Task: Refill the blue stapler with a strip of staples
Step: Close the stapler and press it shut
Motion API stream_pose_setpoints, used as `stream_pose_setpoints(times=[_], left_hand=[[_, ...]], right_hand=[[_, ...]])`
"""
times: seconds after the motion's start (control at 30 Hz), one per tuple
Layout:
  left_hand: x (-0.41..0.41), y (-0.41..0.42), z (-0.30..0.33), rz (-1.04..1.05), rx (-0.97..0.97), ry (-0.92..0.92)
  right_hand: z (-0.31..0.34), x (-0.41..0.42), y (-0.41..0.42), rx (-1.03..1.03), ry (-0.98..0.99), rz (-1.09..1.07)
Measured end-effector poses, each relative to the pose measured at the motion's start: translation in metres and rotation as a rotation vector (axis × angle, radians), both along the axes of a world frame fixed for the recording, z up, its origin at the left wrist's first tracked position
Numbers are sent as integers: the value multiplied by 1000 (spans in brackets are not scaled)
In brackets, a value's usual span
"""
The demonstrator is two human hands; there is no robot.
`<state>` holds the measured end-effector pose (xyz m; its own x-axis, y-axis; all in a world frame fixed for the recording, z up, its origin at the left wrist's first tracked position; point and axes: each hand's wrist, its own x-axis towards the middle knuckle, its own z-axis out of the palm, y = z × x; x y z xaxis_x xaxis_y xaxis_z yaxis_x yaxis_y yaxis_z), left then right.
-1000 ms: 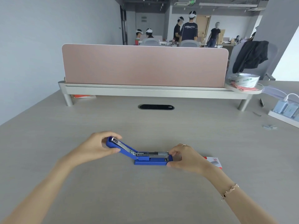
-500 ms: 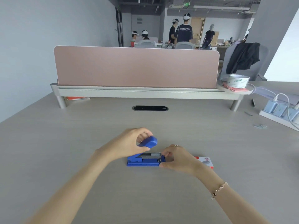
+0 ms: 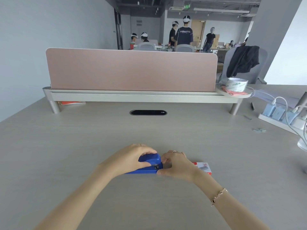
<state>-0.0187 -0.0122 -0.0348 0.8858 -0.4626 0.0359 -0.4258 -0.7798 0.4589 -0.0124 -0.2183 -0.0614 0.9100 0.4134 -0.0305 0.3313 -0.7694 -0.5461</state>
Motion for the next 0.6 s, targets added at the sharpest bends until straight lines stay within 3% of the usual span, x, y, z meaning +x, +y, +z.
stream_pose_setpoints(times=[0.17,0.3,0.47,0.6], left_hand=[[-4,25,-2,53,18,-24],[-4,36,-1,50,44,1],[-1,36,-1,50,1,44],[3,34,-8,60,1,36]], right_hand=[[9,-4,-8,203,90,-81],[14,-5,-8,314,24,-81],[18,-4,0,266,-57,-36],[19,-2,2,115,-93,6]])
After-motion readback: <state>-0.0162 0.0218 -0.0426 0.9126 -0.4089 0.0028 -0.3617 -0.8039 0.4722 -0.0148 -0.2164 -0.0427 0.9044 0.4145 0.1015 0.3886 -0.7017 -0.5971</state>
